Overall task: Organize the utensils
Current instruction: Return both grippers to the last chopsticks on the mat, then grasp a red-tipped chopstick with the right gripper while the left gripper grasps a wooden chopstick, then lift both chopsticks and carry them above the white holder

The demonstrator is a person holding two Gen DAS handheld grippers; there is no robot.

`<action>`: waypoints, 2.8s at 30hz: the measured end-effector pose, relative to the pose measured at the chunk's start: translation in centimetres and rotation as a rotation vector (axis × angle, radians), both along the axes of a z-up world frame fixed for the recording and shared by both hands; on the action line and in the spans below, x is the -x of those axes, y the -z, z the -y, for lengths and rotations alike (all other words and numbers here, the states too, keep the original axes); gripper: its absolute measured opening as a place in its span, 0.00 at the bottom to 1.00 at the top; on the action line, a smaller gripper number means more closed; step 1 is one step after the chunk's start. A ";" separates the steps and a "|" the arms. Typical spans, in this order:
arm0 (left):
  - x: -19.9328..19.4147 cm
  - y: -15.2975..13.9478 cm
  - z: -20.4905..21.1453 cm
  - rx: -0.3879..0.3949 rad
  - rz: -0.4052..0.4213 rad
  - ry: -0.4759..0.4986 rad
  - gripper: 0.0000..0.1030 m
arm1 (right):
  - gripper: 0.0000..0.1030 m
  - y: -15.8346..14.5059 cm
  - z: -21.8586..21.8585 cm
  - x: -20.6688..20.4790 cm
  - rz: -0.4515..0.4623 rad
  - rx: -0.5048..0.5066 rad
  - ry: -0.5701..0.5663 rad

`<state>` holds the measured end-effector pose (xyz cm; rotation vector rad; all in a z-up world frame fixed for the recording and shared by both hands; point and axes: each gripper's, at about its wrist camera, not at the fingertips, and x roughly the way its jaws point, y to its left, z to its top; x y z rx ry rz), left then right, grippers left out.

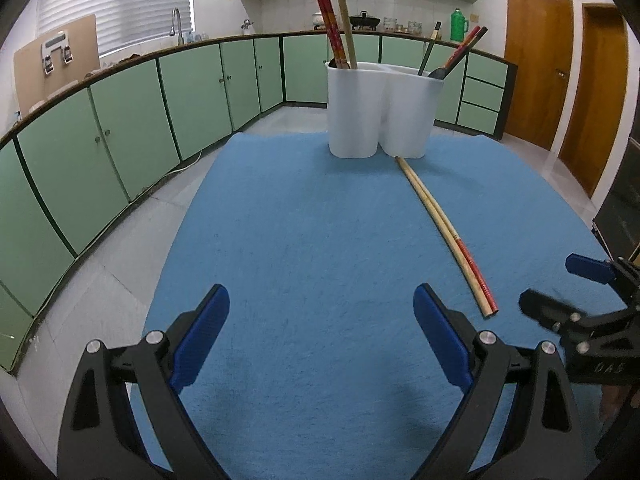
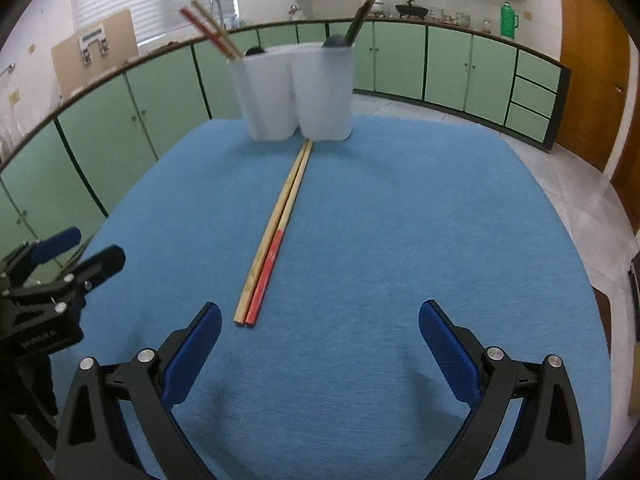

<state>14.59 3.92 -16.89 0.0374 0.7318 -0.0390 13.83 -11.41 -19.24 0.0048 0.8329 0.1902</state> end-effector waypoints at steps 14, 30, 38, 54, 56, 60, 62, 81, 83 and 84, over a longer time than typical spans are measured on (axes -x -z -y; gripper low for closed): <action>-0.5 0.7 -0.2 0.012 -0.013 0.006 0.88 | 0.85 1.5 -1.1 -1.4 -0.063 0.065 -0.007; -0.5 1.2 0.3 0.011 -0.027 0.016 0.88 | 0.57 1.2 0.4 -0.3 -0.058 -0.021 -0.022; -0.6 1.4 0.5 0.005 -0.034 0.013 0.88 | 0.12 1.2 -0.9 -0.6 -0.048 0.011 -0.051; -0.5 1.7 5.3 0.044 -0.057 0.068 0.88 | 0.05 0.1 3.3 0.5 -0.009 0.000 0.019; -0.6 1.9 6.1 0.047 -0.064 0.075 0.88 | 0.06 -0.1 4.2 0.5 -0.006 -0.006 0.034; -1.0 2.6 7.9 0.046 -0.097 0.101 0.74 | 0.06 -0.4 5.9 0.6 -0.006 -0.032 0.065; -1.3 2.9 8.7 0.041 -0.115 0.108 0.71 | 0.06 -0.4 6.4 0.5 -0.006 -0.039 0.074; -2.6 3.4 11.4 0.011 -0.166 0.112 0.08 | 0.06 -0.2 8.1 0.7 0.000 -0.072 0.077; -2.4 3.1 11.1 0.011 -0.160 0.107 0.07 | 0.06 -0.5 8.2 0.8 0.004 -0.070 0.077; -2.2 2.6 10.9 0.012 -0.148 0.108 0.07 | 0.06 -0.7 8.2 0.9 0.010 -0.067 0.075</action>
